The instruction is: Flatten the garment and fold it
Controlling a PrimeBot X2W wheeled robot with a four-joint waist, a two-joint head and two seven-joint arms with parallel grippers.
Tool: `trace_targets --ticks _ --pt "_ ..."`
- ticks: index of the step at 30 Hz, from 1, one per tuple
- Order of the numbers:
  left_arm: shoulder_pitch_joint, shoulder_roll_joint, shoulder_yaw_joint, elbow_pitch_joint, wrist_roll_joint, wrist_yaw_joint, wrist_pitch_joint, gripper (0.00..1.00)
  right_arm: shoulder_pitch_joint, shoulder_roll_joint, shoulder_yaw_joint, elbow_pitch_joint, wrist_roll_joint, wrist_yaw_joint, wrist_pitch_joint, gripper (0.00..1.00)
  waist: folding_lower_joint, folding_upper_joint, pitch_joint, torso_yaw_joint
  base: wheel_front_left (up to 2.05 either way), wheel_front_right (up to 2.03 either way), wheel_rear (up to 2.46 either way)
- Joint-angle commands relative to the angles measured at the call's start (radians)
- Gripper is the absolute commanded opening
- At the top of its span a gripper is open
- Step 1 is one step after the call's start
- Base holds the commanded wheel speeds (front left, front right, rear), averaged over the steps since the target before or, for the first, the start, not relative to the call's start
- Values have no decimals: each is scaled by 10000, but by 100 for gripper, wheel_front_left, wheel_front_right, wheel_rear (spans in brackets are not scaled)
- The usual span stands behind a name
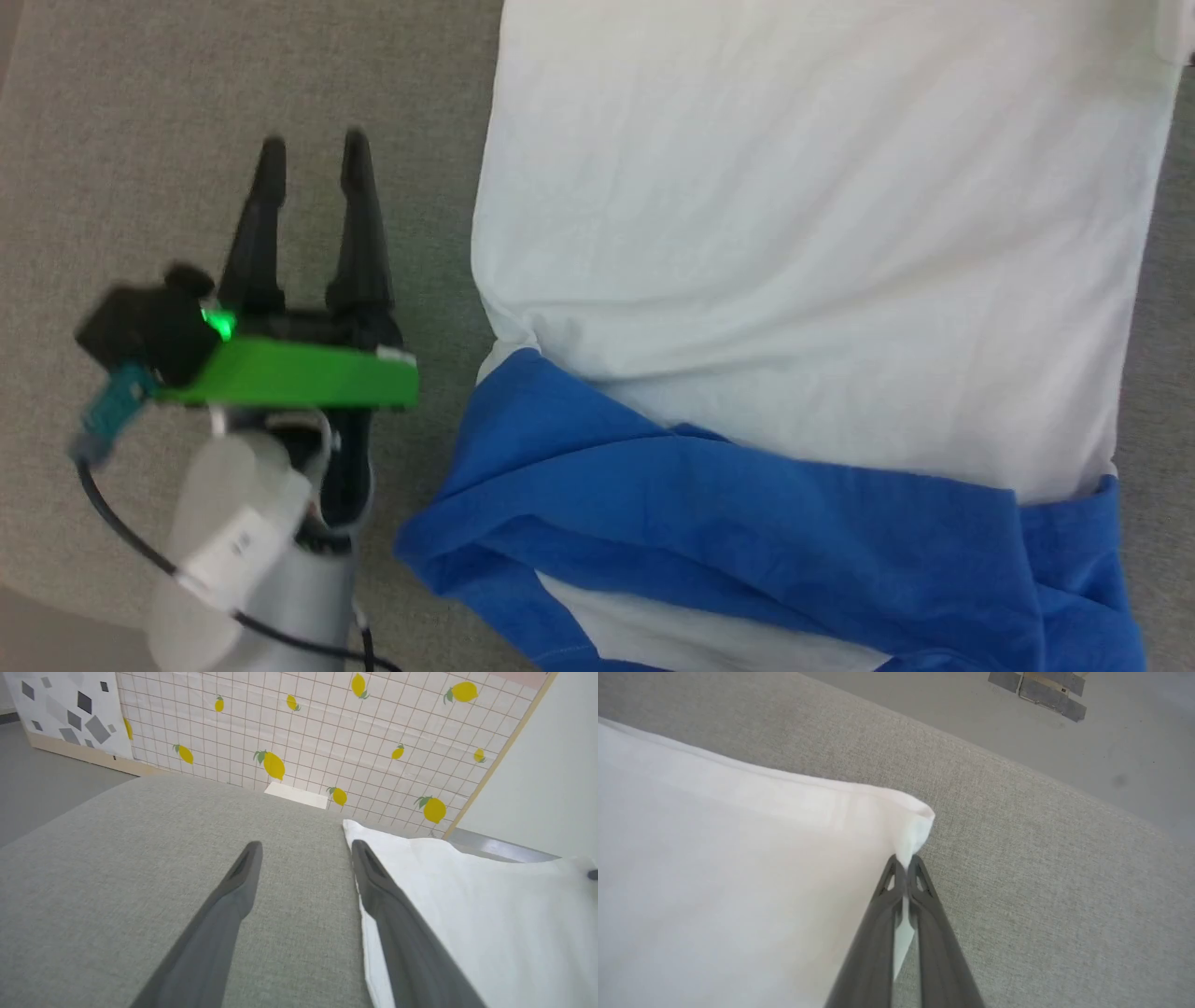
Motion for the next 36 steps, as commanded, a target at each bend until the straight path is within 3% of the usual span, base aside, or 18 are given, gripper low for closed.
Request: trace_targets --ticks 1,7,12,18,26,36 --pt "-502 157 18 -5 -189 -103 339 100 106 51 126 -79 102 -15 -154 0 -1 0 -280 -281 0 0 0" --pt "-2736 974 -77 457 -1001 -287 3204 100 101 149 675 -190 512 -15 -473 0 -1 0 -320 -601 0 0 0" --pt "-4815 1465 -51 1780 -1661 61 5957 100 -103 177 1242 -295 863 -15 -589 0 -1 0 9 -942 0 0 0" --pt "-6781 1843 -450 3267 -1686 379 8135 100 -364 130 2024 -542 1288 -15 -554 0 -1 0 569 -1322 0 0 0" --pt "-8274 2067 -1195 4641 -1172 843 10024 100 -701 -61 2767 -880 1804 -15 -592 0 -1 0 1157 -1672 0 0 0" --pt "-8504 2424 -1721 5278 -630 1169 10886 100 -1014 -230 3326 -1330 2293 -15 -733 0 -1 0 1622 -1883 0 0 0"
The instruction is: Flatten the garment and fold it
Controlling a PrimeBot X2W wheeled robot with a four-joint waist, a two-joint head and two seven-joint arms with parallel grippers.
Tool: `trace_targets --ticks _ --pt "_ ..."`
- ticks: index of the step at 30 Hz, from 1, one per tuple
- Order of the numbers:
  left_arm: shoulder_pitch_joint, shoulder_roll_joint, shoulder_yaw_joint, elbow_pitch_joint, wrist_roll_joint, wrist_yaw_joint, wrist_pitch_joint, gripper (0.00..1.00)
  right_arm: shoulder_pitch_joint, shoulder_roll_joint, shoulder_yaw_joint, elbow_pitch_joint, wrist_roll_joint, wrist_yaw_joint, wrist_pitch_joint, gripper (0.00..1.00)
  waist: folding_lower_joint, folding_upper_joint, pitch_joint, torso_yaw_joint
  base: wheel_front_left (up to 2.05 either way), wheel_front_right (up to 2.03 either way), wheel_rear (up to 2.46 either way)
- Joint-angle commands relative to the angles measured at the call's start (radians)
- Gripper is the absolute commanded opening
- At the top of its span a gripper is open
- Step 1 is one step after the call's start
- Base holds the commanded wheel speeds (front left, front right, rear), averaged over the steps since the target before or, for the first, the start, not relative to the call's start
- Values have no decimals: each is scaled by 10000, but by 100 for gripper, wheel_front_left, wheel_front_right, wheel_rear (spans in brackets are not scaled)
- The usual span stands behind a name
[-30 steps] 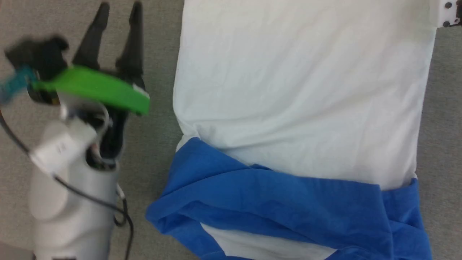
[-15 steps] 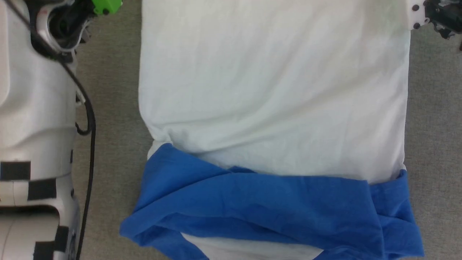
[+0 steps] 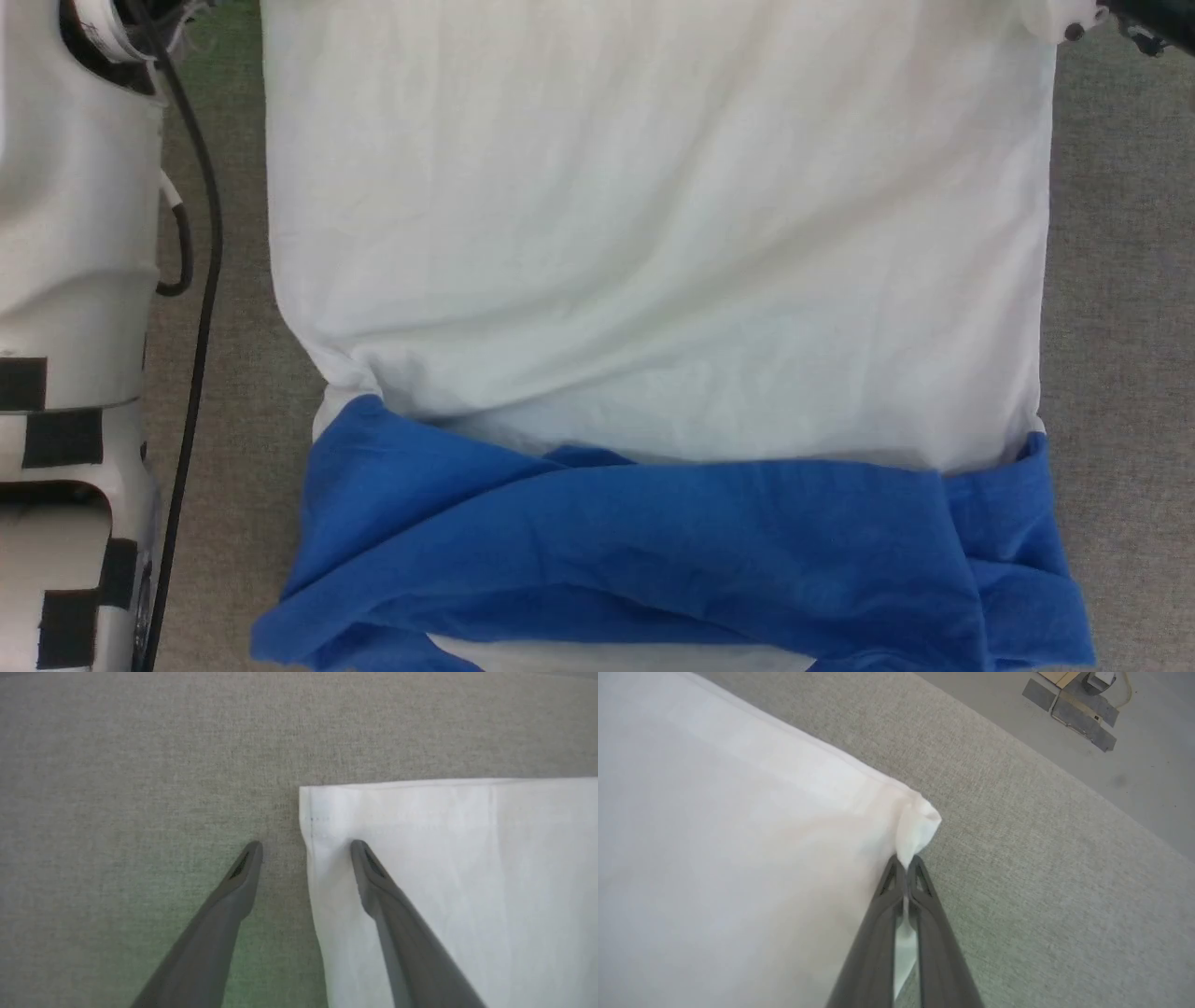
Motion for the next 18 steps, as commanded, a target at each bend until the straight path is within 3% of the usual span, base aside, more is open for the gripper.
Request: trace_targets --ticks 1,2,3,5,12,18 --pt "171 15 1 258 -71 105 198 100 -99 -21 89 -11 112 -15 -85 0 0 -1 109 -67 0 0 0" --pt "236 -38 19 306 -169 136 346 100 -111 -44 106 -24 137 -15 -105 0 0 -1 127 -60 0 0 0" --pt "296 -83 30 299 -267 133 461 49 -133 -82 127 -36 159 -15 -128 0 0 -1 152 -45 0 0 0" --pt "379 -182 162 214 -519 103 458 0 -167 -137 134 -51 189 -15 -176 0 0 -1 185 -18 0 0 0" --pt "421 -334 829 -241 -1029 -35 -873 0 -289 -258 -5 12 102 -15 -655 0 0 -1 83 62 0 0 0" --pt "81 -264 1099 -290 -1012 -424 -2355 0 -588 -270 -384 344 -272 -15 -1397 0 0 -1 -112 132 0 0 0"
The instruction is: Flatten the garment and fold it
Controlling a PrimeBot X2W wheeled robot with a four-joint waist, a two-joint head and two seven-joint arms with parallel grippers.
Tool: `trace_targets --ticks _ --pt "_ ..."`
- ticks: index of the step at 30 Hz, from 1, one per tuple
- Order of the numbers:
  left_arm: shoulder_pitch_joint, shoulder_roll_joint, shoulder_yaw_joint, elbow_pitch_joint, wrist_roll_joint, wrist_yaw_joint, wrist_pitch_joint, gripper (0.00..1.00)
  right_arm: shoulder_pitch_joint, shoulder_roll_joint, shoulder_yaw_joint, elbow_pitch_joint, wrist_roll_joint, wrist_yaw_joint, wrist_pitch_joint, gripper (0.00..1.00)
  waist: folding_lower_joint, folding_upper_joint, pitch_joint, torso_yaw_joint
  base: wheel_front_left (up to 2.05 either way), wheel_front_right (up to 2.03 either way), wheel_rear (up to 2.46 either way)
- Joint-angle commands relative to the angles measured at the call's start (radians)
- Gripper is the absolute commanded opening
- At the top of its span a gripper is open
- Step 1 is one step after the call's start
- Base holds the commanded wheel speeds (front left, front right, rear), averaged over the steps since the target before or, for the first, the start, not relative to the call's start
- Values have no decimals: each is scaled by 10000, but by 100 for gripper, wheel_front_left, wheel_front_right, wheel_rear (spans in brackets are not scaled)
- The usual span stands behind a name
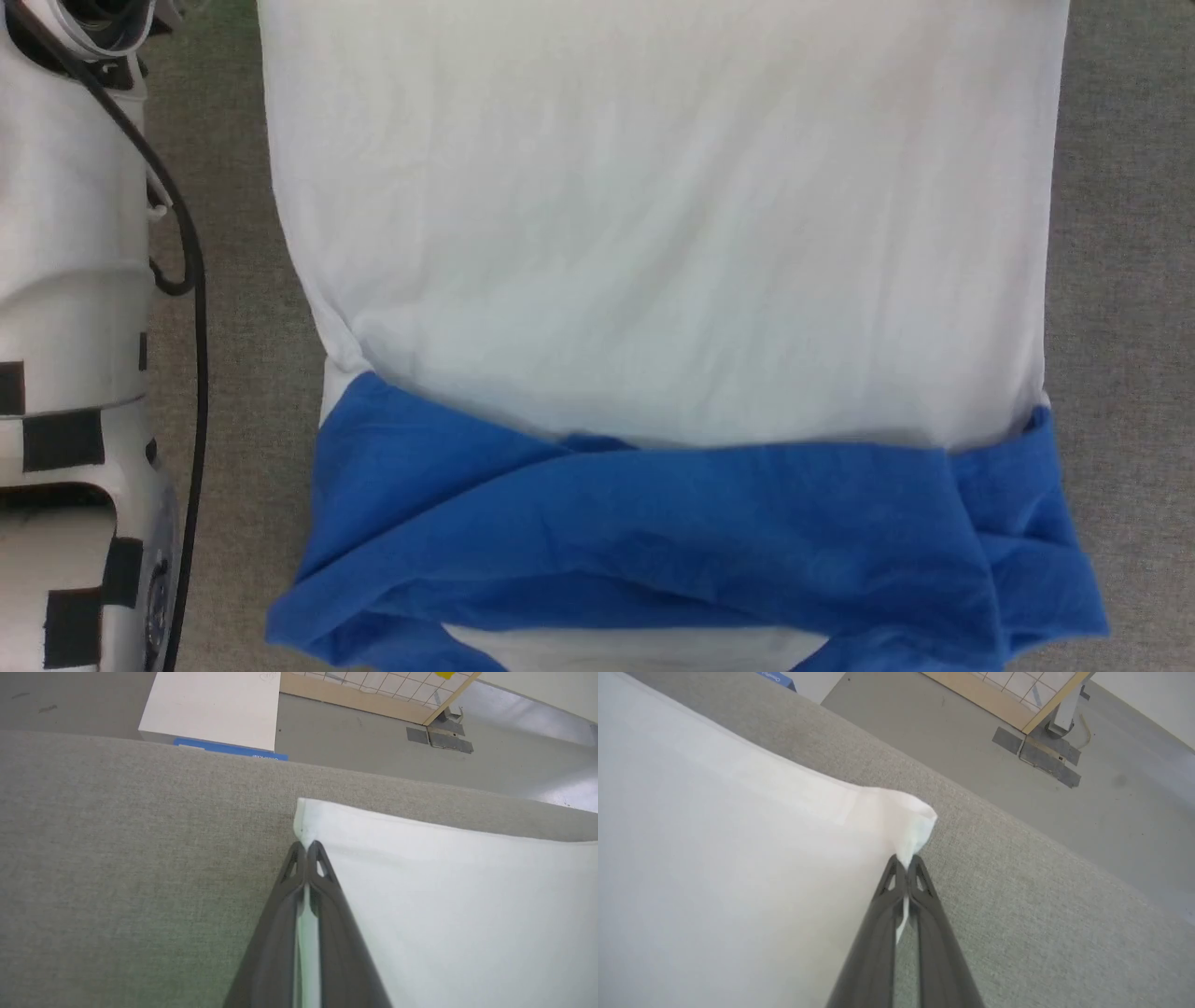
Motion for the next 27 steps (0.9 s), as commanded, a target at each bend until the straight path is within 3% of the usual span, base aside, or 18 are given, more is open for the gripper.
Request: trace_targets --ticks 1,15,19,27 --pt "-213 50 29 57 54 -136 -325 0 -339 -30 -74 45 -167 -15 -269 0 0 0 -68 31 0 0 0" --pt "-1666 308 -237 1037 1131 -832 -4203 0 -1357 364 -572 928 -1191 -15 -2945 0 0 0 -449 12 0 0 0" --pt "-1594 173 -442 1545 1022 -1079 -4579 0 -1232 532 -525 1356 -1203 -15 -3330 0 0 0 -783 34 0 0 0" --pt "-148 -50 -1082 1927 504 -1407 -5315 0 -2 697 -158 1907 -175 -15 -4072 0 0 0 -2259 178 0 0 0"
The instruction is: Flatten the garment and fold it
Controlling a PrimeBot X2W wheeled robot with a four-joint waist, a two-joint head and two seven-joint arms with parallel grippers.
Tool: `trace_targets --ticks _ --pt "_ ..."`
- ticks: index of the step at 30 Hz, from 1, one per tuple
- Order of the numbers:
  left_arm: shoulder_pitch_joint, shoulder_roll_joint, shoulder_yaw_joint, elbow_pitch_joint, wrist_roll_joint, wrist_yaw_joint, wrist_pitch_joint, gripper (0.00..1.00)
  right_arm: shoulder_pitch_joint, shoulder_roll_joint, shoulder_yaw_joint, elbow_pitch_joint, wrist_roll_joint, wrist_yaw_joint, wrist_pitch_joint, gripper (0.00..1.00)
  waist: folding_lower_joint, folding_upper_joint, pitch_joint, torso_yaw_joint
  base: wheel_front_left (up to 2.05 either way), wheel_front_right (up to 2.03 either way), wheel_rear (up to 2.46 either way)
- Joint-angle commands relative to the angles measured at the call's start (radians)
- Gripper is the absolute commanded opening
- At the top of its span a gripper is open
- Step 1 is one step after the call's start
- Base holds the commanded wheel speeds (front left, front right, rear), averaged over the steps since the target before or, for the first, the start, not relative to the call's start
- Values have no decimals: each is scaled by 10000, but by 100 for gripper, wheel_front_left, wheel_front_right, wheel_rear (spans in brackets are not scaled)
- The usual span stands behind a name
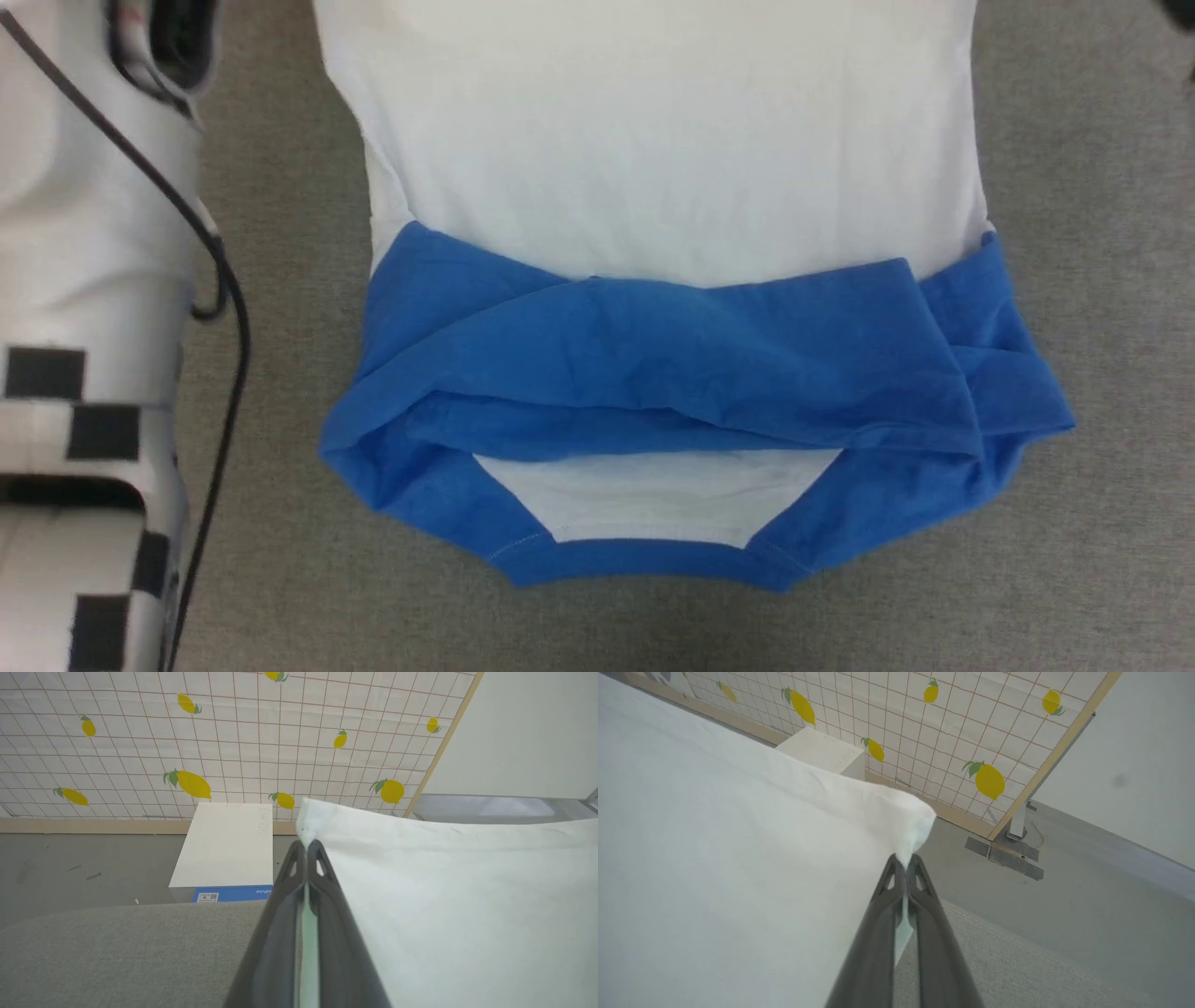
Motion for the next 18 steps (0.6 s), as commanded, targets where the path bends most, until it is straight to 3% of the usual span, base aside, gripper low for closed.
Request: trace_targets --ticks 1,11,18 --pt "423 -39 -119 -29 -172 -47 -192 0 377 21 44 51 238 -17 -190 0 0 0 -989 144 0 0 0" --pt "3375 148 -1341 -1200 -1099 -81 -917 0 2964 -47 -58 -146 1644 -17 -858 0 0 0 -3096 277 0 0 0" --pt "5605 333 -1223 -2354 -1558 135 -1292 0 4897 -88 -502 -637 2169 -17 -952 0 0 0 -4127 161 0 0 0"
